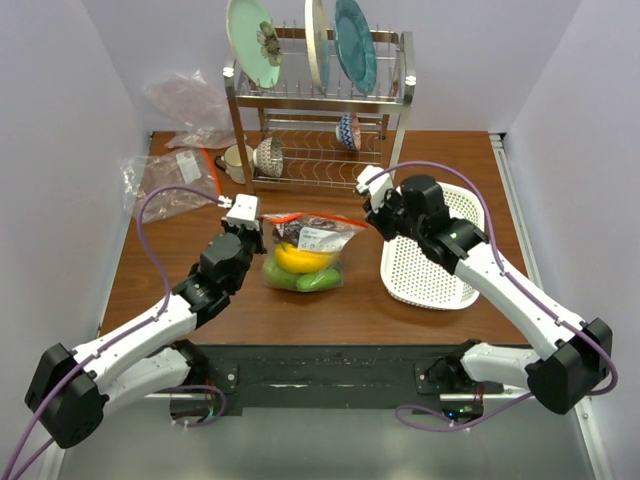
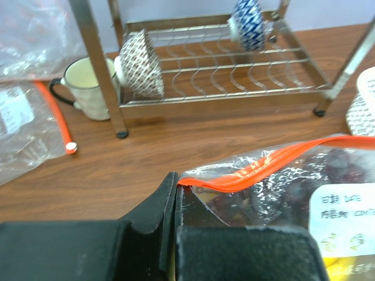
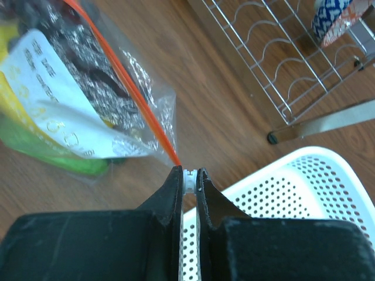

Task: Place the food in the zip-top bag and seal the zipper
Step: Zip the zipper food storage bag at the center of the board, then place the zipper food storage bag at the center of the board.

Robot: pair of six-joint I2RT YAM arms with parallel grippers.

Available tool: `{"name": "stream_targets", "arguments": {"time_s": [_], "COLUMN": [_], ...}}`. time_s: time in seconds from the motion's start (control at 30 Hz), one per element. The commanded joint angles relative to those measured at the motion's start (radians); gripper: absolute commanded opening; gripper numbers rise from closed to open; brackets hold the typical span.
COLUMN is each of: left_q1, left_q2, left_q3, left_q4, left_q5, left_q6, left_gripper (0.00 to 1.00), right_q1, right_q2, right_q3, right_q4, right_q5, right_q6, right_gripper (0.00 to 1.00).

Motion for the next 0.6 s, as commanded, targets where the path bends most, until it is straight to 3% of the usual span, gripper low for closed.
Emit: {"name": "stream_targets", "arguments": {"time_s": [0.0,0.37,0.57], "left_q1": [0.004,0.004,0.018], "left_q2": [-0.049,-0.028,0.046], "left_q3": [-0.002,-0.01,0.01], "left_q4": [0.132,0.147,0.16], "left_q5": [0.034,0.04,0.018], "left_q6": [0.014,0.011,-0.007], "left_gripper": [0.0,0.0,0.0], "right_q1": [-0.023,-0.073,-0.083], "right_q2": [-0.006,0.017,-0.009], "right_q3": [0.045,0.036,-0.016], "right_q4": [0.069,0.031,0.022], "right_q5": [-0.107,-0.204,-0.144], "right_q6": [0.029,0.094,0.113], "right_gripper": [0.0,0.0,0.0]}}
